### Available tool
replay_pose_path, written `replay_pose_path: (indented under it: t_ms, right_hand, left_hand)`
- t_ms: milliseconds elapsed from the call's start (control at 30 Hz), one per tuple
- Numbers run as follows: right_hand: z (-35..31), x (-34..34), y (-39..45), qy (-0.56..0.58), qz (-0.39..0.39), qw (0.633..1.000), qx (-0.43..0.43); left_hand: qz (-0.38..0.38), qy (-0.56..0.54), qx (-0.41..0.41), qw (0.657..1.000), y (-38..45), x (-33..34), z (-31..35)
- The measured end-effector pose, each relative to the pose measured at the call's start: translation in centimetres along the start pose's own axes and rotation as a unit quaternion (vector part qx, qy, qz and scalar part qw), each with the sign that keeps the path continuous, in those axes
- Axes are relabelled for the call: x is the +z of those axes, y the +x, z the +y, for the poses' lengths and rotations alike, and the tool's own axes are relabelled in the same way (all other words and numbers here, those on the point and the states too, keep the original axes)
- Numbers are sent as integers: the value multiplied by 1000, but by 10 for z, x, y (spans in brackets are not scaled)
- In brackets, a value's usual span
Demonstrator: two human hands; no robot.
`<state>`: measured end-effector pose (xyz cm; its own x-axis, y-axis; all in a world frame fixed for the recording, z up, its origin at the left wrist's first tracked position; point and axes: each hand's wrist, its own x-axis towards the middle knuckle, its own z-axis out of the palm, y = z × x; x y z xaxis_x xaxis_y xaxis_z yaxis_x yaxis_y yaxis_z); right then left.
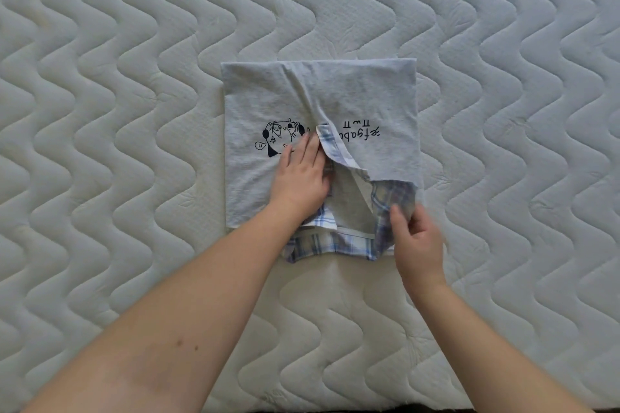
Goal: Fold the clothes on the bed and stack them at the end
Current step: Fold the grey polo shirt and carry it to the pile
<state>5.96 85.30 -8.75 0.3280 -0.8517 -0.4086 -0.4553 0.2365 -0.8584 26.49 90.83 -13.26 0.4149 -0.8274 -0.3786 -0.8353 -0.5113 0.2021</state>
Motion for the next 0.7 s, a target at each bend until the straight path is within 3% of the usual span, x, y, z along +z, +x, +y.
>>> replay_pose_path:
  t_ms: [100,167,233,267,400,600,700]
  right_hand:
    - [2,1,-5,-104,-85,985,-106]
    - [4,5,-6,-154,-149,960,-178]
    - [5,10,-6,-195,-206,933,-221]
    - [7,13,-6,-217,-222,921,-237]
    - [13,16,-7,-304,-212,877,-305]
    - [11,13,-8,-400,-153,836,-344]
    - [9,14,-12,-418,-165,826,-341]
  left_hand:
    - [63,-175,-13,982,6,-12,-5]
    - [56,-381,-103,917,11,-25,-6]
    - [14,-469,-176,865,19,-30,-5]
    - [0,-472,-195,860,22,-31,-5]
    - [-13,-374,-244,894,33,-26,-7]
    - [81,-338,-260,901,34,-27,4]
    - [85,-313,-253,911,42,-32,2]
